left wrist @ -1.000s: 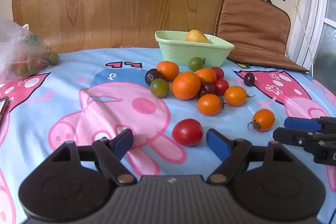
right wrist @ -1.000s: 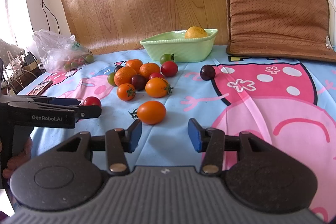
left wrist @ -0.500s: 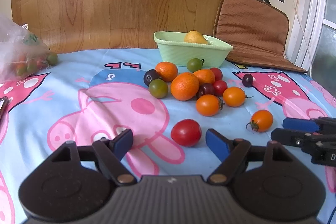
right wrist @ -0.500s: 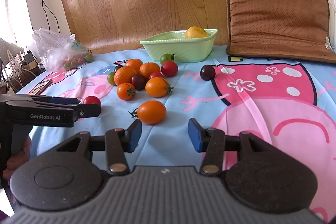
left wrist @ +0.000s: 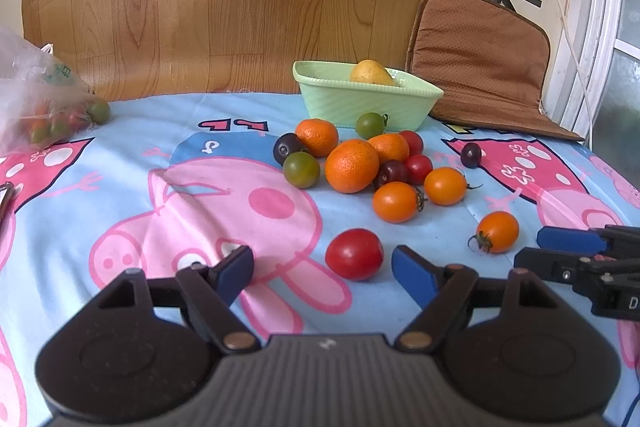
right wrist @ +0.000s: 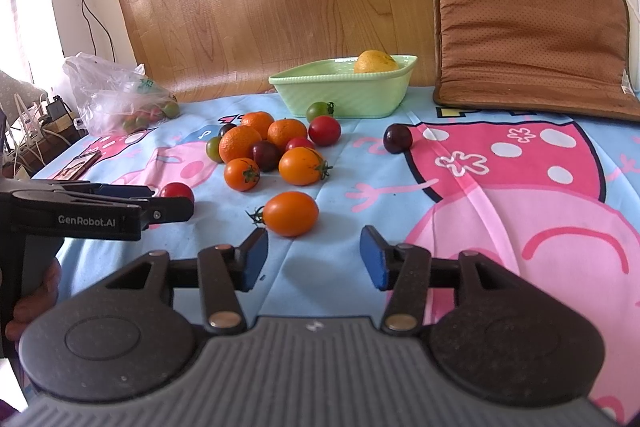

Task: Organize fruits

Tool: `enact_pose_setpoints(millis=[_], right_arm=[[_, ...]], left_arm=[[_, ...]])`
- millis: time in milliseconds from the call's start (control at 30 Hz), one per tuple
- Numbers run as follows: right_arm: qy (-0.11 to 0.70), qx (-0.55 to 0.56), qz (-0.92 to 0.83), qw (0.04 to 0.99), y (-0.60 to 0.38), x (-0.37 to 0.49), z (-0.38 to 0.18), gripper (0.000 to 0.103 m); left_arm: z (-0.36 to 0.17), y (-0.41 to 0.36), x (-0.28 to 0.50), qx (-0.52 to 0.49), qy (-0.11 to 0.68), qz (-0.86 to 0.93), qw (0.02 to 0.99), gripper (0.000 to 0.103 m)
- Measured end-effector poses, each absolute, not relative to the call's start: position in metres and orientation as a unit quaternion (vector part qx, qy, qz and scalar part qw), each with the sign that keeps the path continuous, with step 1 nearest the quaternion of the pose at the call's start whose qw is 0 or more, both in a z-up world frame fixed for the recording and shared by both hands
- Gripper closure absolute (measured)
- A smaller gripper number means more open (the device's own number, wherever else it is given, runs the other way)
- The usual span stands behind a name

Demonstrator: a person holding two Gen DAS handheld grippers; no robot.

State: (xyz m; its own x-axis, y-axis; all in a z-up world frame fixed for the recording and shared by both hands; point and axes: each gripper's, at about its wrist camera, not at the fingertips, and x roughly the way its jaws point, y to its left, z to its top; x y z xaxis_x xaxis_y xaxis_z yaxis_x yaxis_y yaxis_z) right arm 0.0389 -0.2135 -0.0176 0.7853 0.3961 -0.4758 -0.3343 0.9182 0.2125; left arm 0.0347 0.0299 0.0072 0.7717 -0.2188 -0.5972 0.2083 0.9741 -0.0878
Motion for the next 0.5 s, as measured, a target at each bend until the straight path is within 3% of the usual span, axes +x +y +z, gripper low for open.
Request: enact_pose_setpoints(millis=[433, 500], right_arm=[[0.268, 0.027, 0.196, 0.943, -0.205, 0.044, -0.016, 0.048], [0.27, 0.018, 0.199, 0.942, -0.202, 0.046, -0.016, 0.048]], left_arm=[[0.008, 0.026, 0.036, -0.002, 0.316, -0.136, 0.939, 0.032], [0.008, 0.023, 0.039, 0.0, 0.316, -0.138, 0.939, 0.038]])
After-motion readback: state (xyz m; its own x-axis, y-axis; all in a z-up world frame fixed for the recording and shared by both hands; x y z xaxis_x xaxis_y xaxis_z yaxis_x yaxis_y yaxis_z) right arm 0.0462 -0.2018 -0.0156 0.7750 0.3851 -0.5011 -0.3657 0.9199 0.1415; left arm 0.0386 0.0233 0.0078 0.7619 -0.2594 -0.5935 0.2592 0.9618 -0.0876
